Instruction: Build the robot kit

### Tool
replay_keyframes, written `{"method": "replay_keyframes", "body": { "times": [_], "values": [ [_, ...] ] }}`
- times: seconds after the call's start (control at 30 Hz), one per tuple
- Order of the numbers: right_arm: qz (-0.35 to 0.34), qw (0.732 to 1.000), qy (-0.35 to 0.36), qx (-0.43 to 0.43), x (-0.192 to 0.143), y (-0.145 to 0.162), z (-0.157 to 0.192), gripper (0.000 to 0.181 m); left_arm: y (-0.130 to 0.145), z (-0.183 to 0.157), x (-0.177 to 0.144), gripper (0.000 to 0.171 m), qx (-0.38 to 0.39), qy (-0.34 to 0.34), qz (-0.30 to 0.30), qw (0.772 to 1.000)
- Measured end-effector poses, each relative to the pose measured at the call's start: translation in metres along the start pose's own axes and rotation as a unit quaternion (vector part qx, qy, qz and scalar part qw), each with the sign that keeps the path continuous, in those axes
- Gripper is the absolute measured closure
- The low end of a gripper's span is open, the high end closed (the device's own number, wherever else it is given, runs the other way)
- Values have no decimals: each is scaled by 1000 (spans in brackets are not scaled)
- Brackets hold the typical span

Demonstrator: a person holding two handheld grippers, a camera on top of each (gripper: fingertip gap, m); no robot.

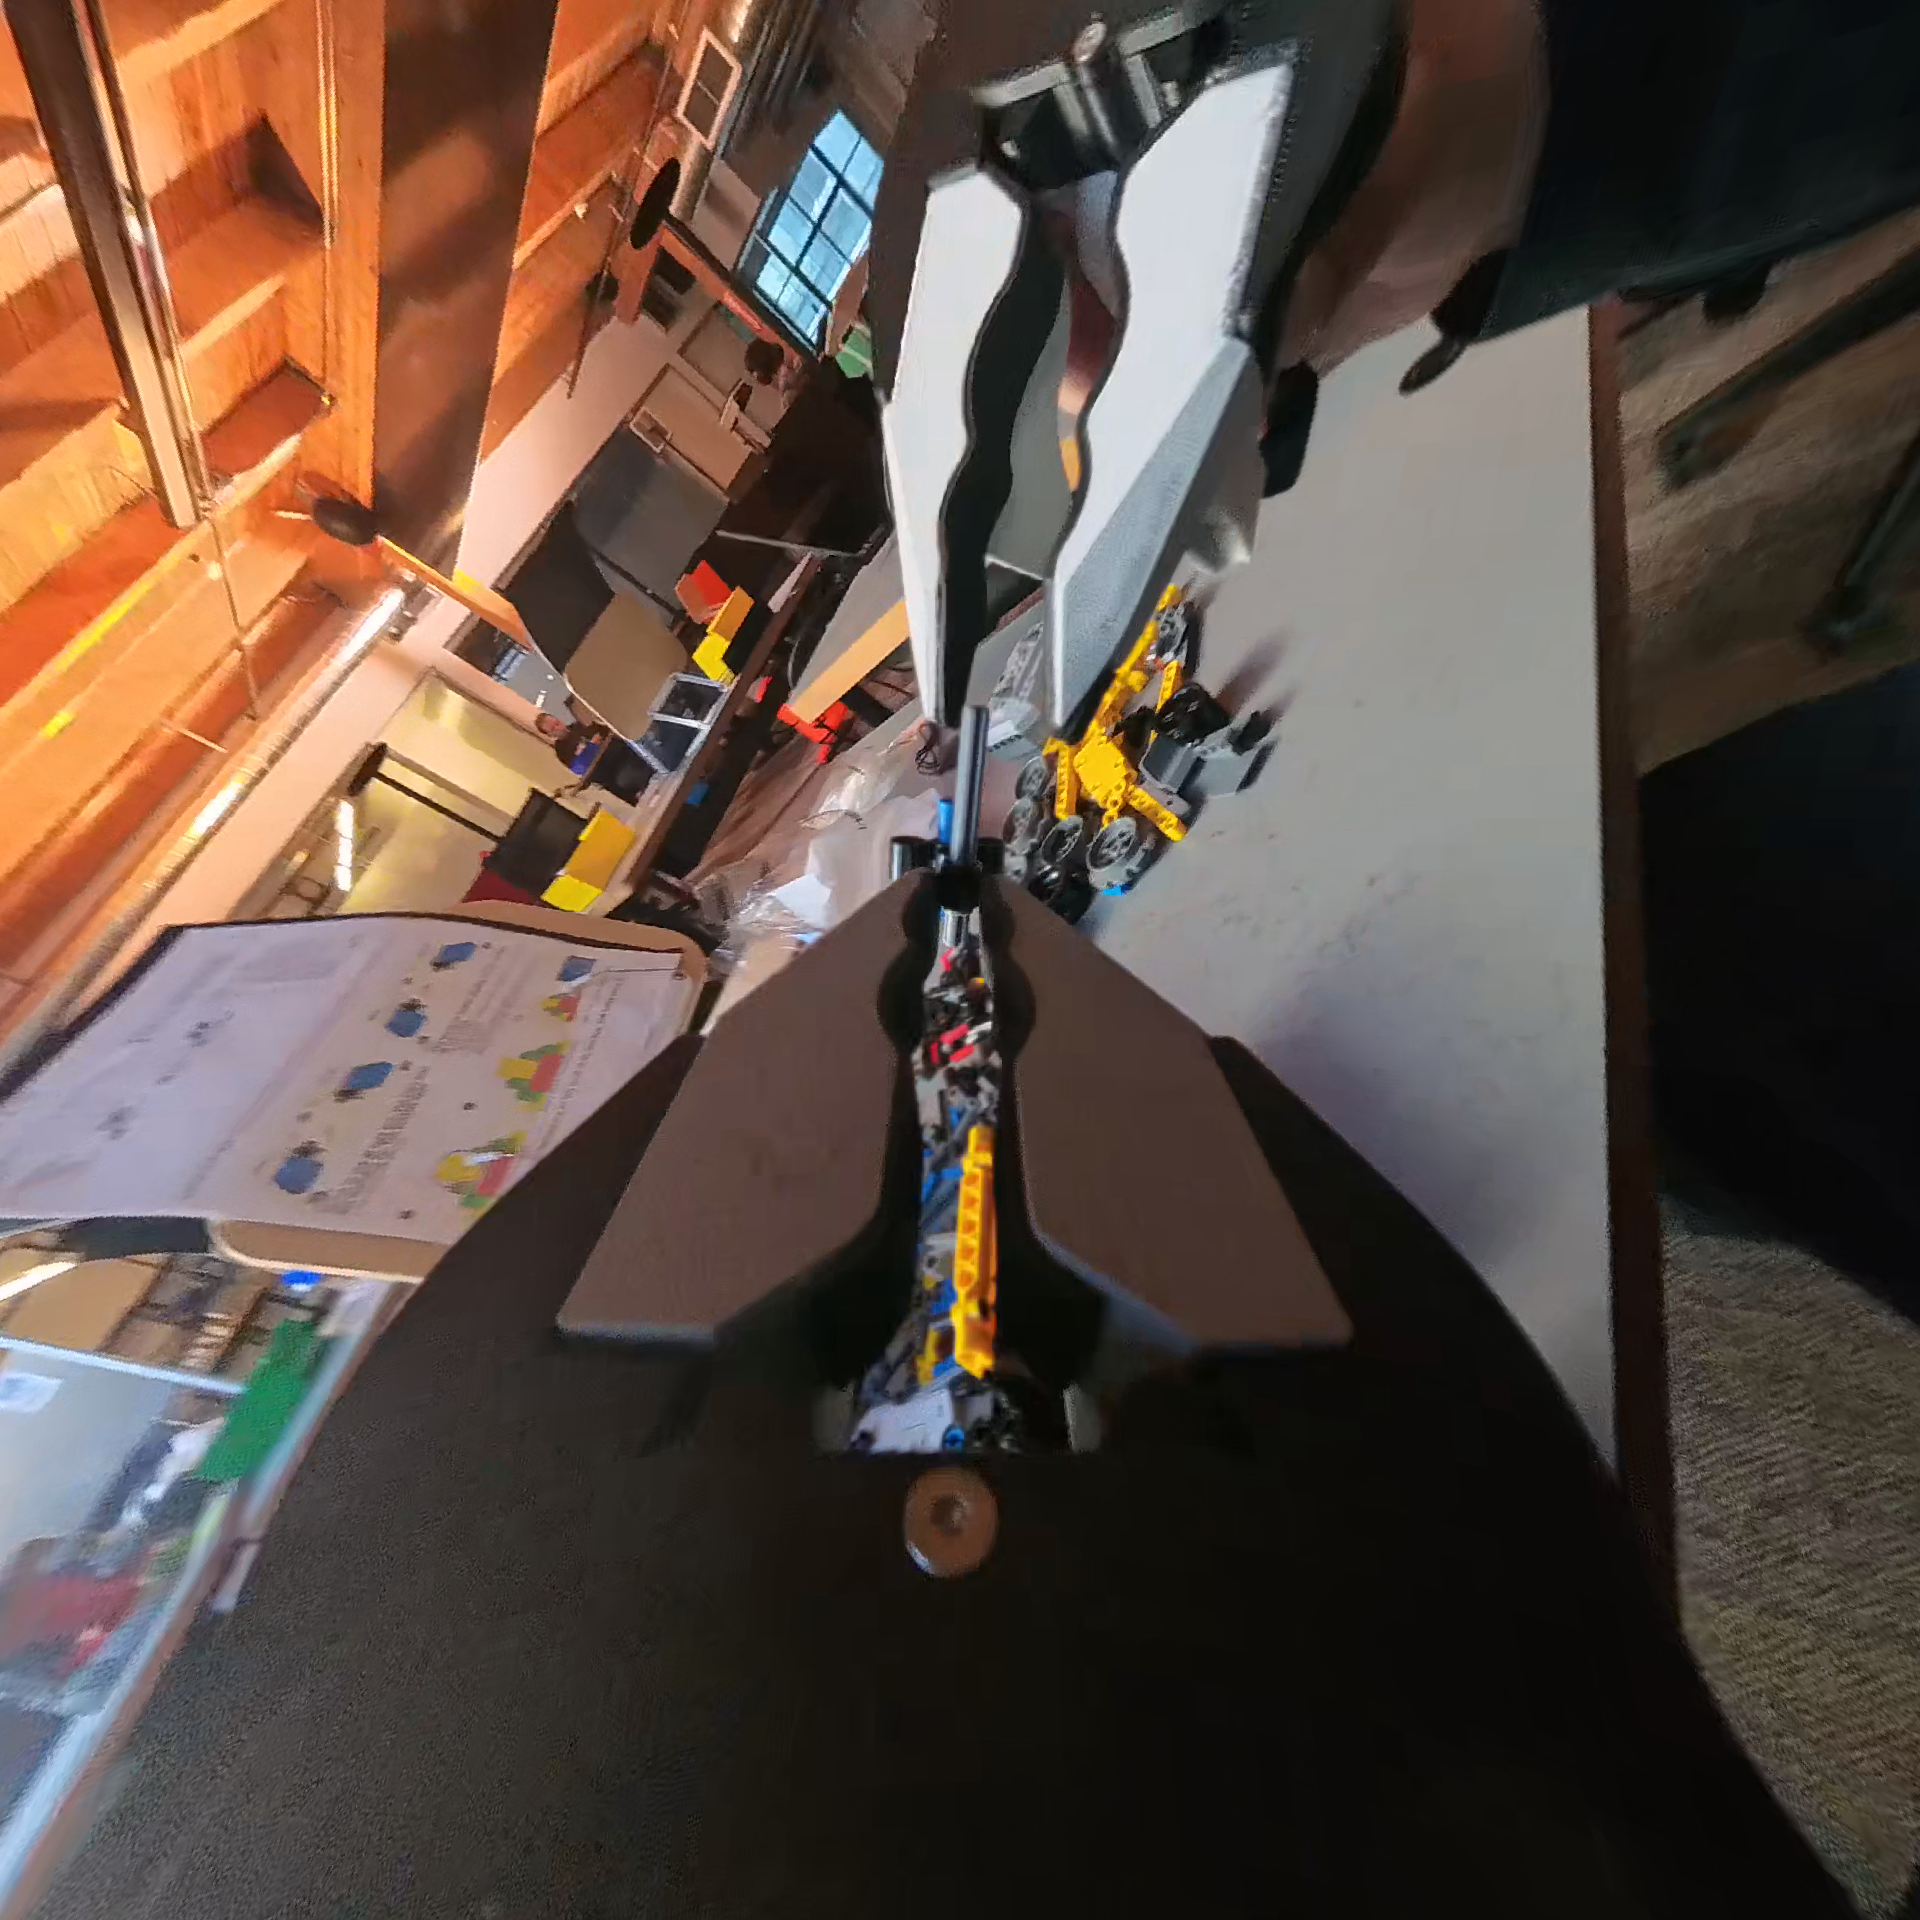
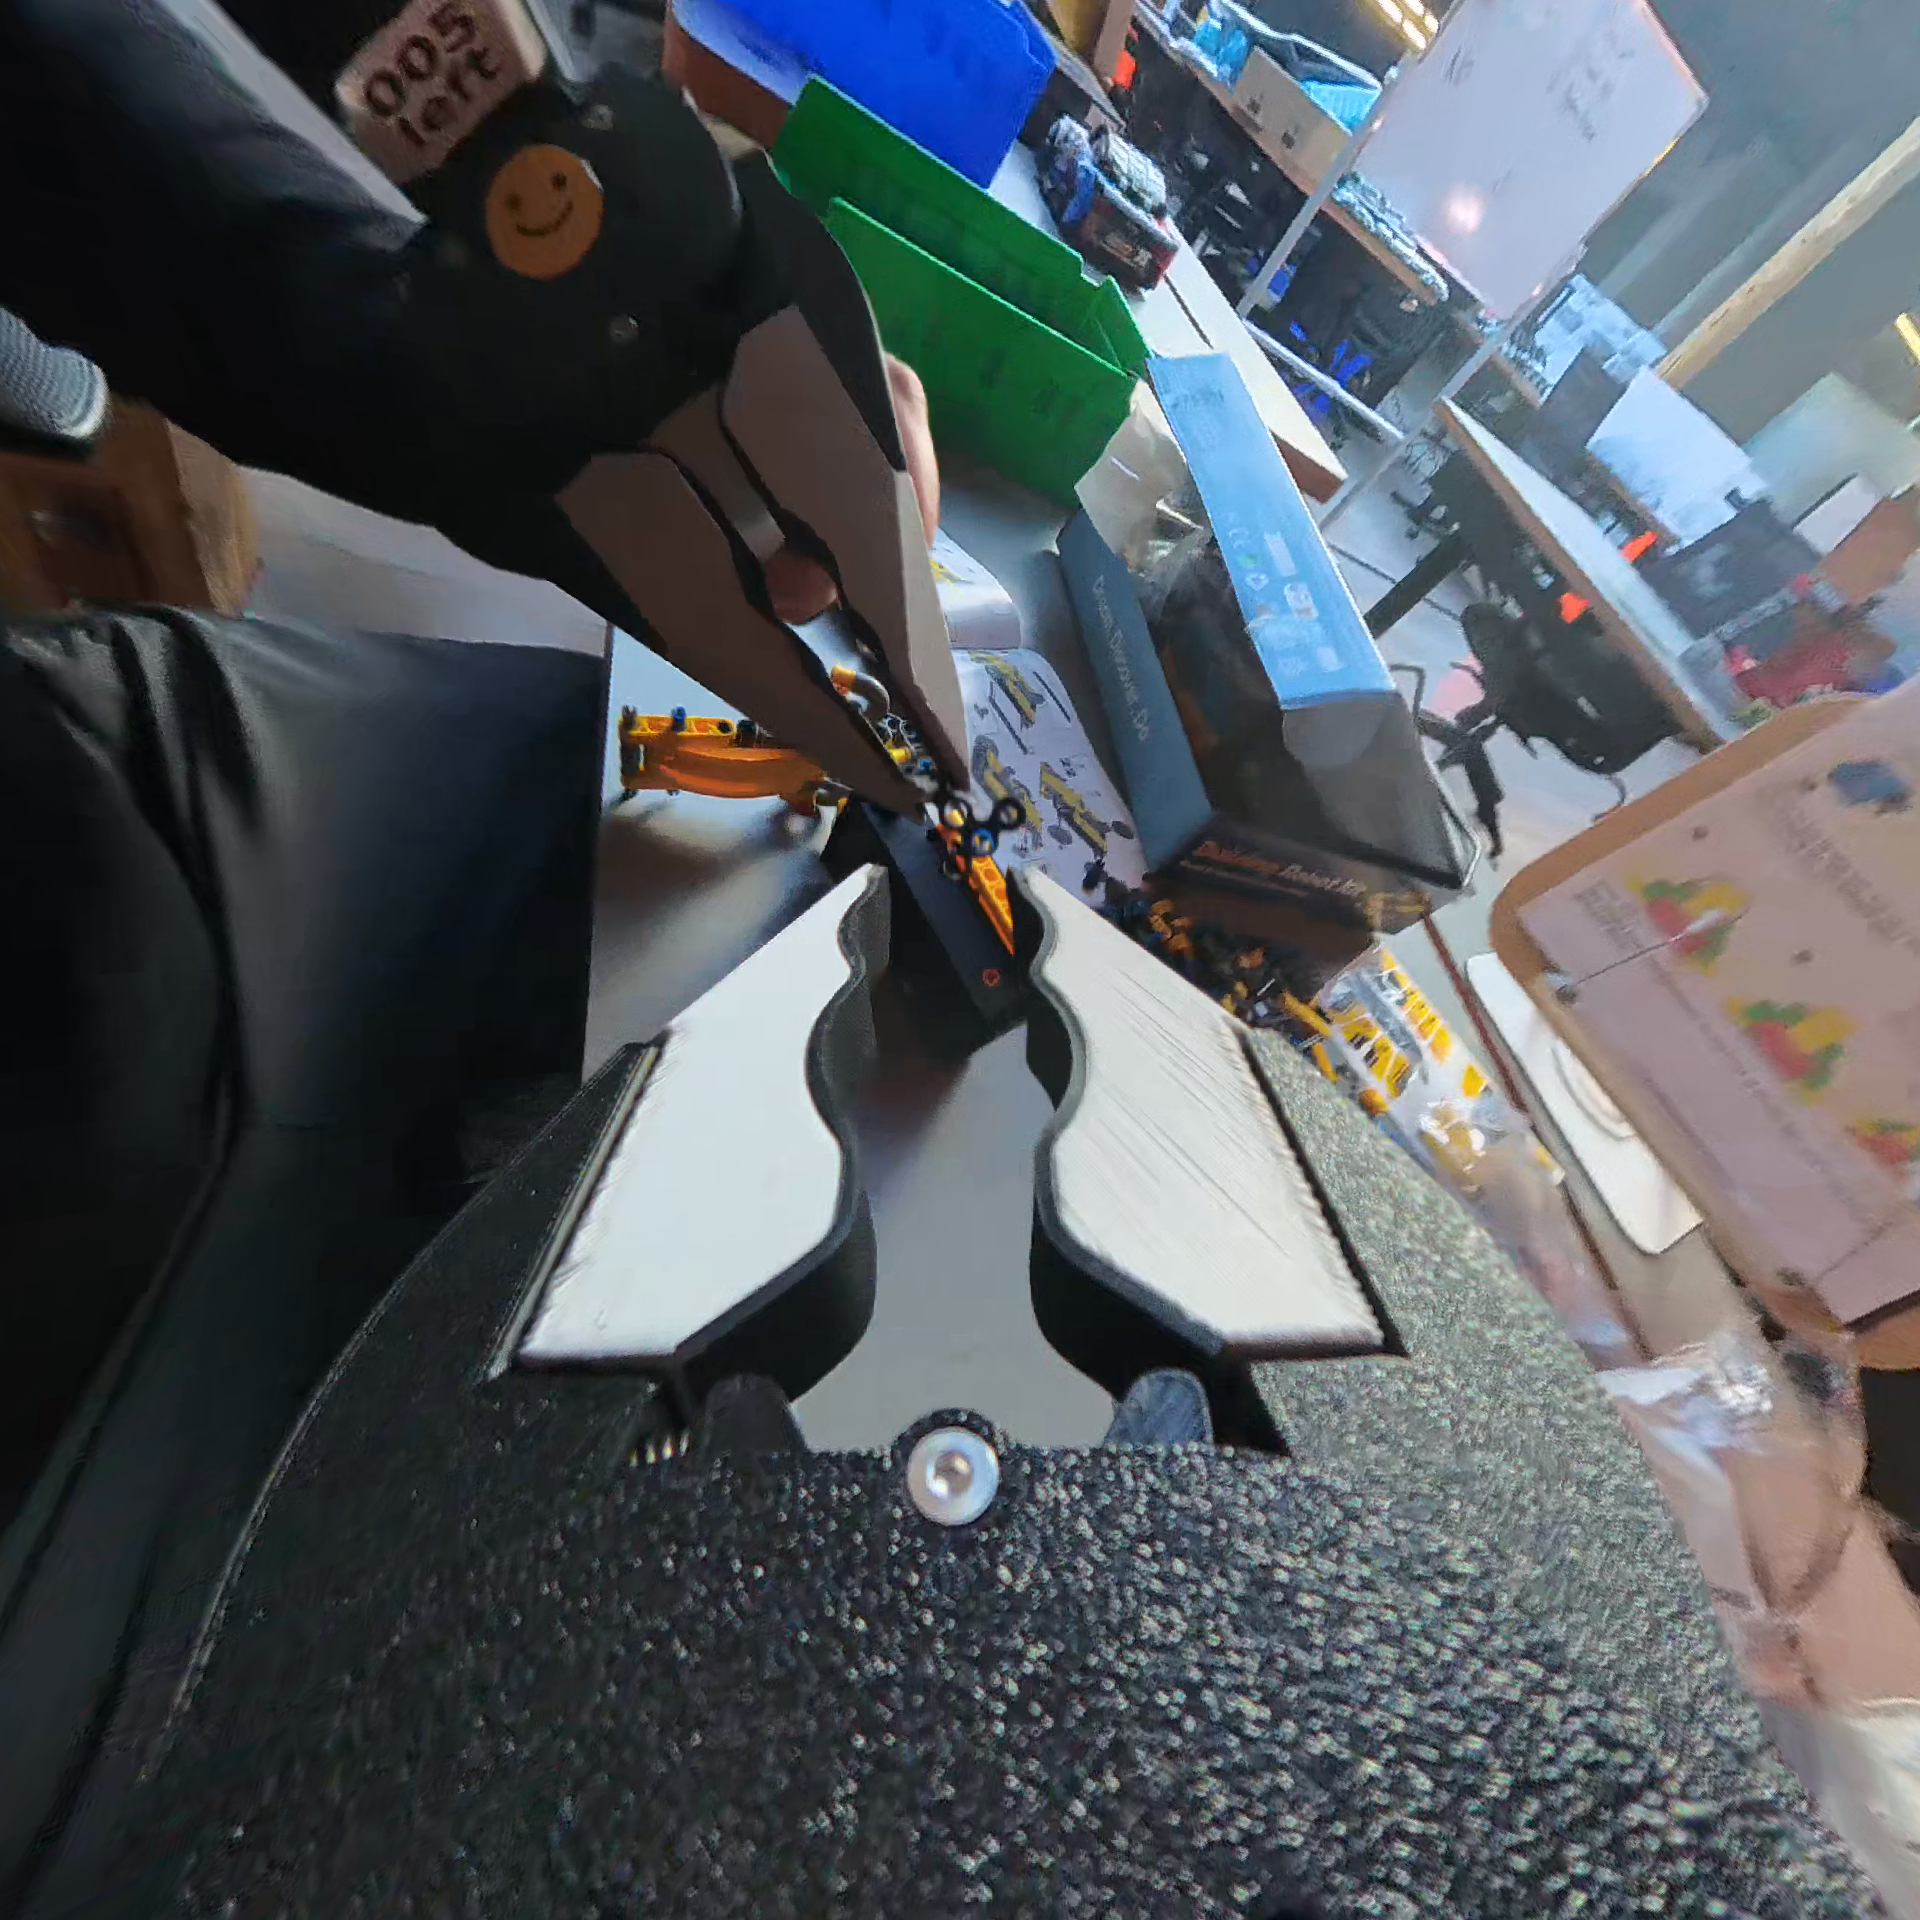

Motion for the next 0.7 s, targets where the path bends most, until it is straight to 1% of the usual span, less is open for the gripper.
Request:
{"method": "replay_keyframes", "body": {
  "times": [0.07,0.13,0.2,0.27,0.3,0.4,0.47,0.53,0.6,0.63,0.7],
  "values": [
    [0,1000,-18,-18,2,-5,3,157,2,0,0,168,-28,12,-6,1000],
    [15,999,-21,-24,6,-2,0,157,3,0,-1,168,-44,20,-18,999],
    [11,1000,-20,-4,9,7,-8,158,5,3,-3,168,-59,20,-24,998],
    [-16,999,-35,30,14,12,-13,160,6,6,-6,168,-74,19,-30,997],
    [-26,998,-42,31,17,14,-13,163,8,6,-6,168,-75,19,-30,997],
    [-39,997,-59,30,30,21,-17,158,14,4,-3,168,-54,34,-20,998],
    [-41,994,-80,57,36,33,-20,158,21,4,2,168,-44,44,-6,998],
    [-22,993,-74,93,37,54,-24,158,30,8,7,168,-49,42,10,998],
    [8,987,-62,148,36,75,-21,158,37,17,9,168,-69,23,24,997],
    [26,981,-64,179,38,83,-16,157,37,23,7,168,-84,13,16,996],
    [59,973,-68,213,46,93,-1,158,34,35,0,168,-121,-3,-6,993]
  ]
}}
Point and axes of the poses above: each gripper's, where its closed fingertips meet, x out along the fingers, y out of its underside, z = x × y across the jaws, the point moved 7 cm from there along -x, back along the fingers, and after that the axes turned 4 degrees about -x, right-handed, at the moved point
